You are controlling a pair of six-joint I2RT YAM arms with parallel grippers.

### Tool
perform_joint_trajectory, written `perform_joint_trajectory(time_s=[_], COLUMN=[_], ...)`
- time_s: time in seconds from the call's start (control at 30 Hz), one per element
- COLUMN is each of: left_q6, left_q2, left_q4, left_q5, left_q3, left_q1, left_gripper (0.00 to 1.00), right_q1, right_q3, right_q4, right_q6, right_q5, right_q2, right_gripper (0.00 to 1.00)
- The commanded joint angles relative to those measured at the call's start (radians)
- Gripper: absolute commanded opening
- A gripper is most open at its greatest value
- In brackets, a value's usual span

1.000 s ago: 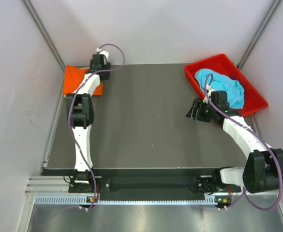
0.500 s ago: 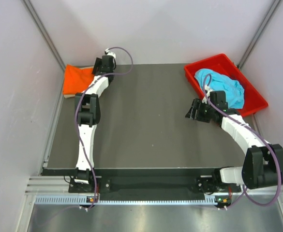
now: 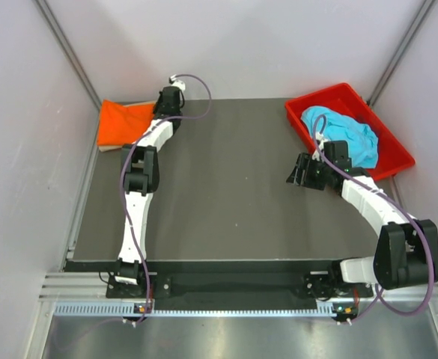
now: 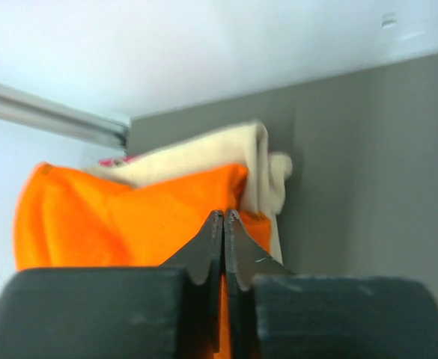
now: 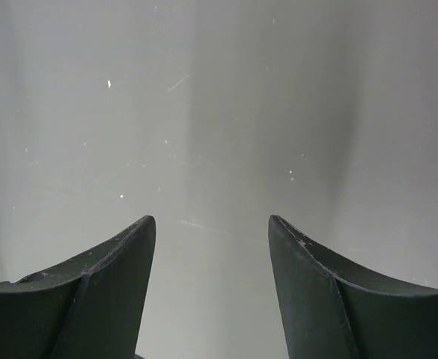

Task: Fold and stack the t-shirts
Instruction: Neatly place the folded tshirt to the corner, then reset both grippers

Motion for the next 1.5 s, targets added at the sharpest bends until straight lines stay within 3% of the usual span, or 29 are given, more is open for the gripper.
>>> perform_joint_trajectory(time_s=[0.0, 0.5, 0.53, 0.67, 0.83, 0.93, 1.0, 1.07, 1.1, 1.13, 1.2, 1.23, 1.4, 1.47], left_q6=[0.051, -0.012, -0.019, -0.036, -0.171, -0.329, -0.416, -0.51, -0.538, -0.573, -0.664, -0.688, -0.734, -0.751], left_q2=[-0.052, -0.144, -0.144, -0.145, -0.28, -0.386, -0.439, -0.531, -0.568, -0.651, -0.738, -0.819, -1.125, -1.275], left_q4=[0.197, 0.379, 0.379, 0.281, 0.109, -0.058, -0.13, -0.254, -0.28, -0.316, -0.322, -0.327, -0.247, -0.225], left_q5=[0.012, 0.098, 0.092, 0.06, 0.072, 0.208, 0.309, 0.384, 0.477, 0.519, 0.636, 0.749, 0.947, 1.018], left_q3=[-0.047, -0.232, -0.226, -0.168, -0.171, -0.178, -0.204, -0.232, -0.29, -0.33, -0.483, -0.531, -0.938, -1.037], left_q1=[-0.015, -0.012, -0.01, -0.012, -0.029, -0.032, -0.039, -0.049, -0.053, -0.058, -0.065, -0.079, -0.15, -0.157], left_gripper=[0.0, 0.01, 0.04, 0.41, 0.57, 0.67, 0.68, 0.68, 0.68, 0.83, 0.86, 0.99, 0.99, 0.99], right_q1=[-0.013, -0.013, -0.013, -0.013, -0.011, -0.011, -0.01, -0.008, -0.007, -0.007, -0.005, -0.007, -0.007, -0.007], right_q3=[0.014, 0.005, 0.002, 0.005, 0.025, 0.049, 0.066, 0.092, 0.1, 0.111, 0.114, 0.117, 0.154, 0.168], right_q4=[0.04, 0.044, 0.044, 0.031, 0.007, -0.025, -0.05, -0.094, -0.111, -0.14, -0.162, -0.177, -0.231, -0.256], right_q6=[-0.006, -0.01, -0.01, -0.011, 0.0, 0.0, -0.005, -0.008, -0.01, -0.008, -0.006, -0.005, 0.001, 0.003], right_q5=[0.006, 0.004, 0.004, 0.003, -0.012, -0.016, -0.009, -0.003, 0.007, 0.015, 0.043, 0.052, 0.107, 0.109], right_q2=[0.012, 0.015, 0.018, 0.012, -0.012, -0.034, -0.043, -0.052, -0.074, -0.092, -0.164, -0.195, -0.368, -0.408], right_gripper=[0.62, 0.63, 0.63, 0.63, 0.63, 0.64, 0.65, 0.83, 0.98, 1.0, 1.0, 1.0, 1.0, 1.0])
